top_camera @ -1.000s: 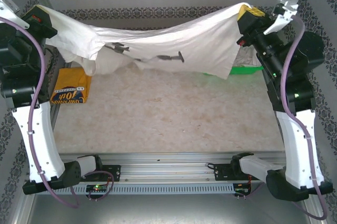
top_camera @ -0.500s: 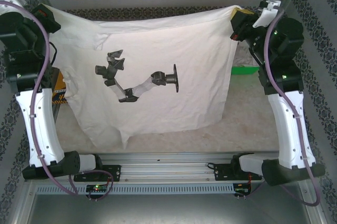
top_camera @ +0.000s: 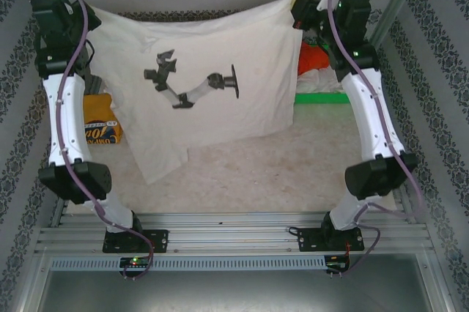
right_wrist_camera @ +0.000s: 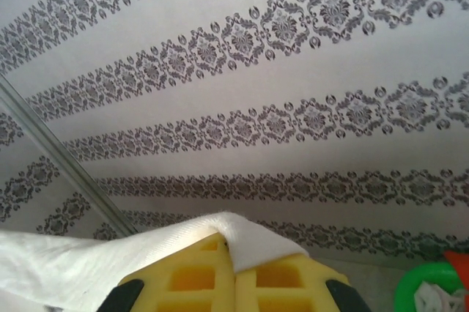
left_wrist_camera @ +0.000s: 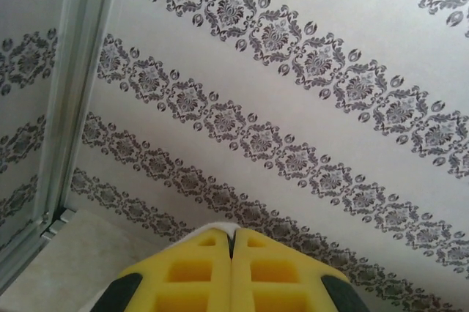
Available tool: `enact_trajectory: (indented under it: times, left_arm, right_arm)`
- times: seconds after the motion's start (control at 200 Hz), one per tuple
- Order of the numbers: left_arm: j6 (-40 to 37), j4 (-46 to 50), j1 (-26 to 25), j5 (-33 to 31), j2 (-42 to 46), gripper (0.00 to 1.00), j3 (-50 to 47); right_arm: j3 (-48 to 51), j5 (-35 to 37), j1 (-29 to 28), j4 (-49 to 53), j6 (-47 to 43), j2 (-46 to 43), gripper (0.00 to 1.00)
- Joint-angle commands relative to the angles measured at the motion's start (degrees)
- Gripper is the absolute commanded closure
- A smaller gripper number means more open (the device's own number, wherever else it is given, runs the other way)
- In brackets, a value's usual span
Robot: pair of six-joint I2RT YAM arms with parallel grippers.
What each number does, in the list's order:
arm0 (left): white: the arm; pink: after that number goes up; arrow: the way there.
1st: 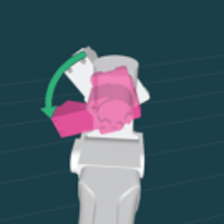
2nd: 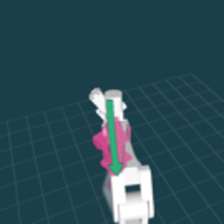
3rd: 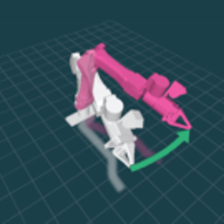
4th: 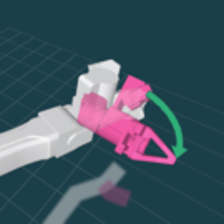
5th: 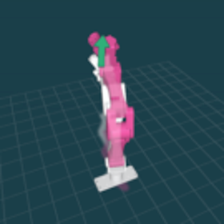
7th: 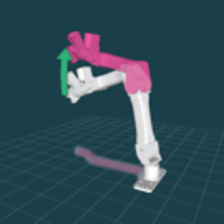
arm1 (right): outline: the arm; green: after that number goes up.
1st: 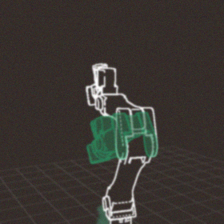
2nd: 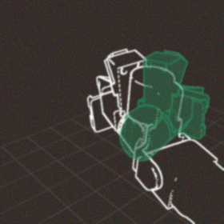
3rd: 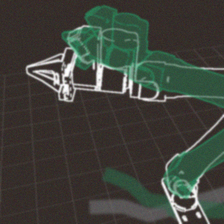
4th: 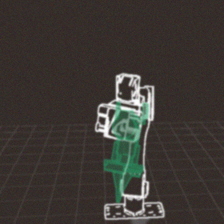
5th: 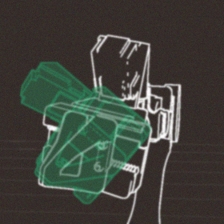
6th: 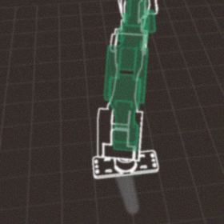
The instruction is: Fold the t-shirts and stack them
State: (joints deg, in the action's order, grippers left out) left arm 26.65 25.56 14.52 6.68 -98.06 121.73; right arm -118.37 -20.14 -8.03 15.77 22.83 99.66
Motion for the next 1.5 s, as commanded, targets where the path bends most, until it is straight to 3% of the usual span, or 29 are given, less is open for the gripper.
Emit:
enact_trajectory:
  times: [0.0, 0.165, 0.245, 0.32, 0.395, 0.515, 0.724, 0.884, 1.104, 1.494]
  left_arm:
    - [0.5, -2.1, 1.5, 0.9, -2.1, 1.0, 12.4]
    - [1.2, 2.9, 1.9, 2.2, -8.7, 1.0, 28.8]
    - [1.3, 3.7, 2.2, 2.4, -7.6, 1.0, 28.8]
    - [0.5, 4.8, 2.5, 2.6, -4.6, 1.0, 24.5]
    - [0.0, 2.3, 2.7, 2.8, 1.6, 1.0, 12.8]
    - [0.7, -5.7, 3.3, 3.1, 14.9, 1.0, -13.9]
    - [3.1, -6.2, 3.9, 5.7, 33.3, 1.0, -50.4]
    - [5.0, -3.0, 3.9, 8.6, 40.2, 1.0, -70.7]
    - [8.5, -1.4, 4.0, 5.0, 40.7, 1.0, -81.2]
    - [16.4, 6.3, 6.7, 1.4, 47.0, 1.0, -87.6]
  right_arm:
    - [-13.7, -2.1, -0.3, 0.1, 2.0, 4.4, 1.0]
    - [-36.3, -3.6, -0.5, 7.8, 4.0, 15.4, 1.0]
    - [-41.6, -4.1, -0.5, 10.4, 4.5, 17.7, 1.0]
    - [-40.0, -5.1, -0.6, 12.1, 3.7, 16.8, 1.0]
    - [-32.8, -6.2, -1.1, 13.4, 1.4, 13.3, 1.0]
    - [-8.3, -6.6, -1.9, 7.3, -0.5, 2.7, 1.0]
    - [31.7, -5.5, -3.2, -0.2, 0.0, -15.7, 1.0]
    - [54.3, -4.6, -3.9, -2.0, 3.5, -21.9, 1.0]
    - [71.5, 0.2, -3.9, -7.0, 10.2, -19.4, 1.0]
    - [79.4, 4.5, -0.2, -2.7, 12.0, -18.8, 1.0]
